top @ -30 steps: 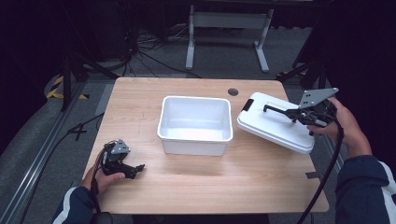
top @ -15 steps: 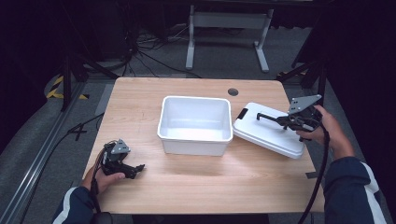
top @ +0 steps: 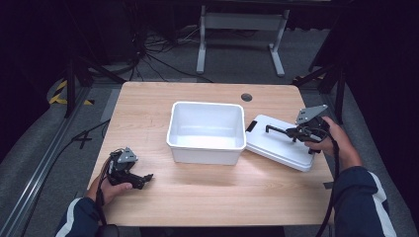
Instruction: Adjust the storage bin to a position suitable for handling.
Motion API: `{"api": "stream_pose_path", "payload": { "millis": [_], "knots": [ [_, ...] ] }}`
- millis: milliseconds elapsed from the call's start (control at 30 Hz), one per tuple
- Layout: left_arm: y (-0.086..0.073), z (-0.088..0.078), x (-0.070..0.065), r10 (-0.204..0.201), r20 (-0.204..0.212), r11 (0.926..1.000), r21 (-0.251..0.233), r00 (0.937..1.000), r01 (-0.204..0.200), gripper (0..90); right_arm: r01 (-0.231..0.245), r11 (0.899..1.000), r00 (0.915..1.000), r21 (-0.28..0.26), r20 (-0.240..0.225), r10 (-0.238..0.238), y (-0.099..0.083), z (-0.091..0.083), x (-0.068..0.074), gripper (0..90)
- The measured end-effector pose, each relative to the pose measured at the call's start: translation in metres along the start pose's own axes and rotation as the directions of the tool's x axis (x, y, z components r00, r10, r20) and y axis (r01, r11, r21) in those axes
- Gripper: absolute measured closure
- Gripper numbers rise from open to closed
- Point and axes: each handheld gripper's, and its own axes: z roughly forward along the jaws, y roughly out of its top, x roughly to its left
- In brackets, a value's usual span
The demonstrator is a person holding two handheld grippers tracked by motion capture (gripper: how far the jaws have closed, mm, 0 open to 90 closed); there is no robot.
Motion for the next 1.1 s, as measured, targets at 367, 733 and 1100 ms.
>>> {"api": "stream_pose_path", "payload": {
  "millis": [367,733,1100],
  "knots": [
    [0.0,0.0,0.0,0.0,0.0,1.0,0.0,1.0,0.0,0.4,-0.025,1.0,0.9995,0.015,-0.017,0.025,-0.013,0.012,0.001,85.0],
    [0.0,0.0,0.0,0.0,0.0,1.0,0.0,1.0,0.0,0.5,-0.061,0.998,0.9979,0.01,-0.022,0.061,-0.026,0.022,0.003,84.7],
    [0.0,0.0,0.0,0.0,0.0,1.0,0.0,1.0,0.0,0.5,-0.079,0.997,0.9967,0.0,-0.017,0.079,-0.028,0.021,0.003,84.1]
  ]
}}
